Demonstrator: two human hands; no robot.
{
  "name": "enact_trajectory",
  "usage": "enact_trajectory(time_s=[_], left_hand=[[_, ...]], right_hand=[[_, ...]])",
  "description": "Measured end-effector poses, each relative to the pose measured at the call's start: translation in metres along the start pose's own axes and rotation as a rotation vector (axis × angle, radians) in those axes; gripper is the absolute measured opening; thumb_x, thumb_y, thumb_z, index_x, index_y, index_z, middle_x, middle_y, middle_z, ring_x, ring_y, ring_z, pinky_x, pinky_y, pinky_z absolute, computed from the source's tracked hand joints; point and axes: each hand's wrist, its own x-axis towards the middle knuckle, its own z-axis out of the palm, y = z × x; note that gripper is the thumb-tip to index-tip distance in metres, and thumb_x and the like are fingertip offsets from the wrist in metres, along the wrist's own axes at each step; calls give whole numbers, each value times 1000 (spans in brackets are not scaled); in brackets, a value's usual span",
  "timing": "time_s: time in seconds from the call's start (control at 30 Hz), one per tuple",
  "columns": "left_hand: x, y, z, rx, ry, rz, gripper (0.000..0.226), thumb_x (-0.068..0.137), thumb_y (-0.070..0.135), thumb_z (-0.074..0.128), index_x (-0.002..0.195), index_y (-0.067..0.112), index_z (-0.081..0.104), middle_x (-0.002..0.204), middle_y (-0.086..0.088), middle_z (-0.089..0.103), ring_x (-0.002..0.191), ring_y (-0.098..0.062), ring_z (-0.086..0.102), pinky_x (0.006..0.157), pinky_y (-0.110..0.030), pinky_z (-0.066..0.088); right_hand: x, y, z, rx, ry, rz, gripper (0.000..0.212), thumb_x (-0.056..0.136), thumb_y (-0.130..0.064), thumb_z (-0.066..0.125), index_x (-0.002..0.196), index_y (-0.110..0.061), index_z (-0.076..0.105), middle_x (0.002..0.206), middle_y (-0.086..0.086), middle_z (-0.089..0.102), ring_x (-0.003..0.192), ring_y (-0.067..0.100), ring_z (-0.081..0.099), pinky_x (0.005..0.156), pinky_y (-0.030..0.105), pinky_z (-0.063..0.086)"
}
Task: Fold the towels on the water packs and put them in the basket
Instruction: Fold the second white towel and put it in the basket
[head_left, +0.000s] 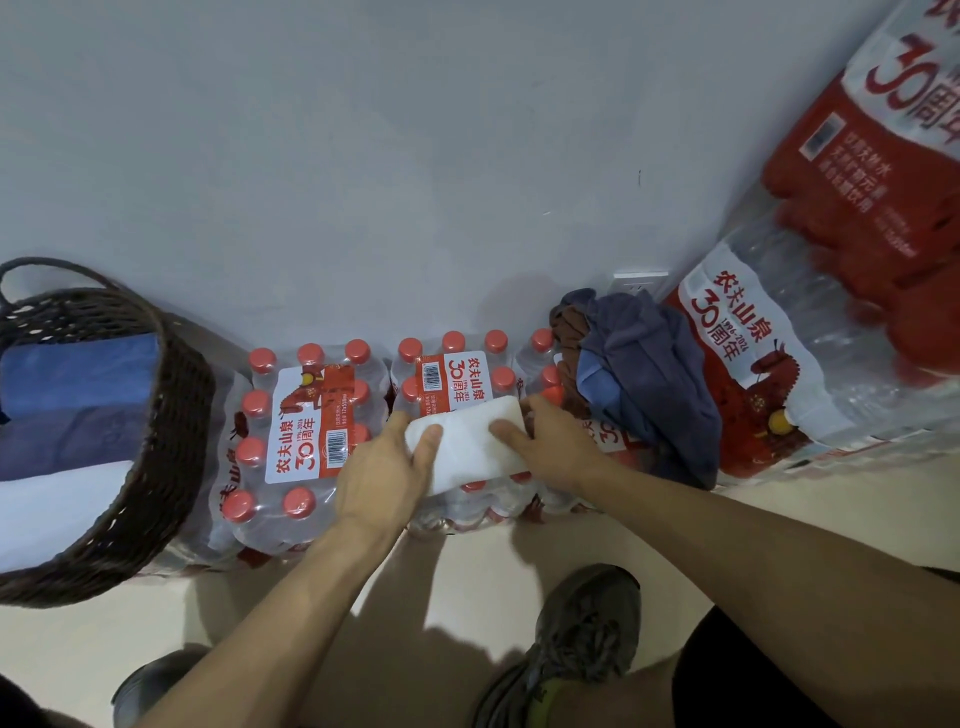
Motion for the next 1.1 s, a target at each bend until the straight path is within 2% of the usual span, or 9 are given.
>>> enact_trajectory(time_s=[0.1, 0.17, 0.3, 0.47, 0.63, 0.73, 0.87, 0.97, 1.1], left_hand=[[1, -2, -1, 0, -31, -7, 46, 98, 50, 40, 127, 17, 56, 107, -12, 60, 93, -27, 59, 81, -35, 48], [2, -3, -4, -120, -108, 15, 46, 101, 47, 37, 131, 17, 53, 110, -6, 61, 90, -20, 57, 74, -28, 44], [2, -4, -6, -151, -168, -41, 44, 102, 45, 32, 130, 16, 50, 106, -13, 68, 82, -22, 56, 70, -29, 42], [9, 5, -8, -130, -244, -175, 43, 99, 42, 47, 129, 11, 52, 113, -13, 67, 98, -30, 63, 76, -30, 43], [9, 8, -17, -601, -223, -482, 38, 81, 33, 77, 107, 10, 62, 97, -3, 67, 78, -12, 63, 59, -23, 47], [7, 16, -20, -746, -253, -523, 34, 76, 25, 83, 100, 6, 69, 95, -8, 74, 77, -15, 69, 56, -23, 54], [2, 26, -26, -790, -311, -454, 46, 71, 26, 87, 108, 6, 66, 103, -8, 73, 94, -26, 70, 84, -43, 59], [1, 29, -36, -680, -335, -304, 43, 73, 29, 85, 105, 10, 64, 103, -5, 71, 95, -23, 69, 84, -43, 58], [6, 36, -64, -623, -408, -75, 44, 72, 28, 86, 107, 14, 65, 101, -1, 73, 94, -18, 70, 80, -38, 59]], right_hand=[[1, -3, 2, -40, 36, 32, 44, 95, -45, 57, 126, -15, 47, 118, -1, 60, 101, 18, 59, 84, 34, 54], [0, -5, 1, -35, 44, 50, 44, 95, -41, 58, 128, -15, 45, 124, 4, 60, 108, 24, 59, 91, 41, 53], [-3, -5, -1, -4, 114, 65, 56, 90, -38, 67, 132, -15, 39, 120, 5, 61, 107, 24, 59, 89, 38, 51], [-3, -7, -4, -38, 67, 108, 53, 89, -37, 68, 130, -14, 42, 119, 5, 60, 104, 22, 58, 86, 34, 49], [-1, -12, -7, -56, -36, 157, 43, 93, -32, 63, 129, -13, 47, 130, 8, 58, 114, 26, 56, 95, 39, 49], [0, -15, -9, -107, -76, 183, 46, 94, -29, 61, 133, -13, 42, 132, 9, 53, 114, 27, 54, 92, 37, 48], [0, -26, -21, -193, -155, 185, 50, 93, -23, 63, 136, -14, 39, 128, 9, 53, 102, 24, 55, 67, 26, 50], [-3, -44, -35, -427, -292, 149, 83, 79, -20, 75, 146, -21, 26, 137, 7, 42, 105, 27, 54, 78, 34, 54], [-15, -71, -32, -641, -337, -276, 117, 54, -51, 88, 148, -33, 20, 149, -3, 25, 132, 23, 32, 108, 43, 39]])
